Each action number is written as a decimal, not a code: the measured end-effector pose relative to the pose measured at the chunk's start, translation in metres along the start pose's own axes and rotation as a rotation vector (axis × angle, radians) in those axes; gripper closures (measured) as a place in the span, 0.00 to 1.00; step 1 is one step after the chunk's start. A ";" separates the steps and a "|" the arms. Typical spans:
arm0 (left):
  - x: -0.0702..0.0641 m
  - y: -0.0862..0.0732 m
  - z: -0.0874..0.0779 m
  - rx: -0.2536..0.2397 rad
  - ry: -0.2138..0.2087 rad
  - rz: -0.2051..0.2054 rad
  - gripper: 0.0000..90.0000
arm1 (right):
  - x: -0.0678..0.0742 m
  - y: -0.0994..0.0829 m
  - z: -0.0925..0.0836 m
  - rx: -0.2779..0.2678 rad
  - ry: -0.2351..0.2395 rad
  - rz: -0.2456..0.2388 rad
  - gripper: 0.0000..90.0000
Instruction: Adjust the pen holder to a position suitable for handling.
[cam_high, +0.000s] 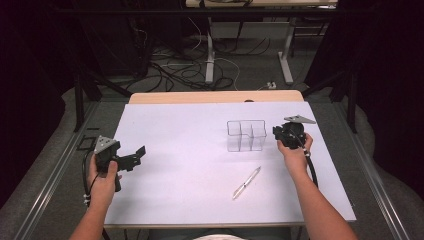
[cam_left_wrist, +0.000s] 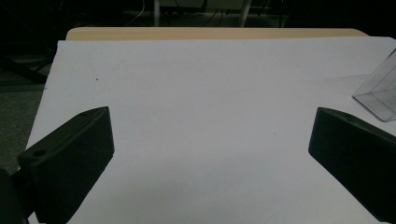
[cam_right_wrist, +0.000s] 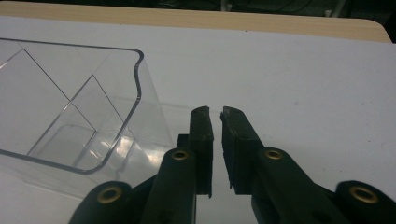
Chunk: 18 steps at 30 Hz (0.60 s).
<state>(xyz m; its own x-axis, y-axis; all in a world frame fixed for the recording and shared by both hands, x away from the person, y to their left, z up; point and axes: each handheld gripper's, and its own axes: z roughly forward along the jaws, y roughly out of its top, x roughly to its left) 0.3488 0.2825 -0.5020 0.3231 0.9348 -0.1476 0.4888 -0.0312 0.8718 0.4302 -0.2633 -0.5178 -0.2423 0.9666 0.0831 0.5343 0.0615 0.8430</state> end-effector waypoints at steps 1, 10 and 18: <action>0.000 0.000 0.000 0.000 0.000 0.000 0.00 | 0.001 0.000 0.002 0.006 0.002 0.002 0.95; 0.000 -0.001 0.001 0.004 0.003 0.001 0.00 | 0.001 -0.004 0.010 0.032 0.041 0.000 1.00; 0.001 -0.001 0.001 0.002 0.002 -0.001 0.00 | 0.006 -0.006 0.016 0.037 0.057 -0.027 1.00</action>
<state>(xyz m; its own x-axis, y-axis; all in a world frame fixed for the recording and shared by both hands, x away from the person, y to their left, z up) 0.3499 0.2832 -0.5036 0.3205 0.9357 -0.1477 0.4913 -0.0309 0.8705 0.4386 -0.2543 -0.5303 -0.3024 0.9487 0.0920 0.5563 0.0972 0.8253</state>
